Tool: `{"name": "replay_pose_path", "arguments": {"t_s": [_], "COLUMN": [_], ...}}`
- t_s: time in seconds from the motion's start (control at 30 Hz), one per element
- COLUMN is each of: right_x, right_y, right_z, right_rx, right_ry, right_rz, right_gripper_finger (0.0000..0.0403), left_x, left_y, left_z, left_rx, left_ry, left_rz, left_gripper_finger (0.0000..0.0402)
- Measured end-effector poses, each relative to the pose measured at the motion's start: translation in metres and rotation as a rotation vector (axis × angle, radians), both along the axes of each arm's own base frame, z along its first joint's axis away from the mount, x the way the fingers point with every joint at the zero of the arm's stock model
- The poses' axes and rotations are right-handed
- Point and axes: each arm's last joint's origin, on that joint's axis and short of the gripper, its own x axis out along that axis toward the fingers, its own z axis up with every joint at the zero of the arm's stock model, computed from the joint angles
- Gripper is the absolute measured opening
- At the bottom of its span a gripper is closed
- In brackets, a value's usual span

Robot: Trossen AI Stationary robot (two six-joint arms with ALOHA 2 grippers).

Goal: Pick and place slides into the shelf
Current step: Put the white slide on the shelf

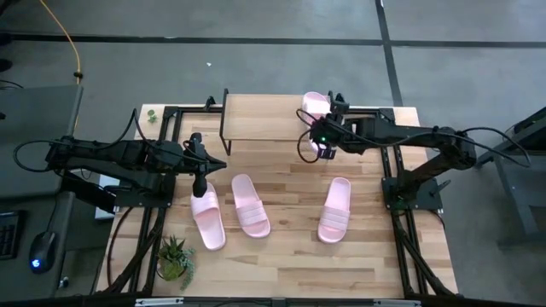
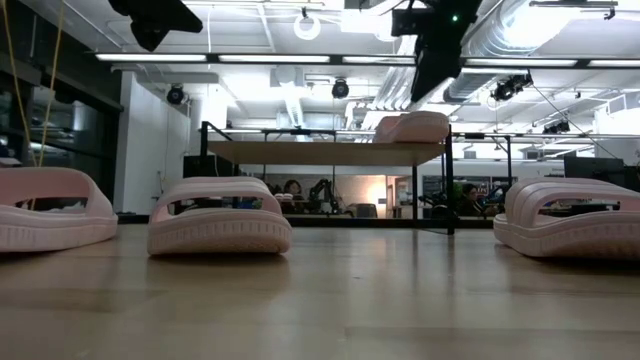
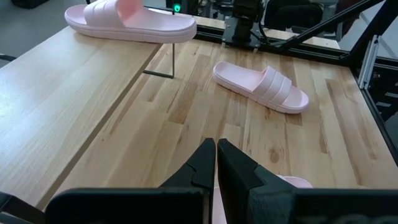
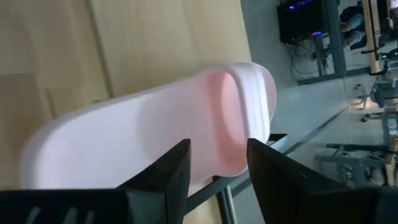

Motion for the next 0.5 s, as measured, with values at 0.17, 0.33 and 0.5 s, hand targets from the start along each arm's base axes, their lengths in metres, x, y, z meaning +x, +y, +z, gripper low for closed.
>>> {"name": "replay_pose_path", "arguments": {"t_s": [0.17, 0.33, 0.5], "right_x": [-0.001, -0.002, -0.001], "right_y": [0.013, 0.027, 0.042], "right_z": [-0.002, -0.004, -0.005], "right_rx": [0.035, 0.092, 0.159], "right_ry": [-0.003, -0.026, -0.055], "right_rz": [0.008, 0.006, 0.038], "right_gripper_finger": [0.0147, 0.0147, 0.0147], "left_x": [0.0, 0.0, 0.0], "left_y": [0.0, 0.0, 0.0], "left_z": [0.0, 0.0, 0.0], "left_rx": [0.0, 0.0, 0.0], "left_ry": [-0.005, -0.005, -0.005], "left_rz": [0.0, 0.0, 0.0], "left_gripper_finger": [0.0008, 0.0008, 0.0008]}}
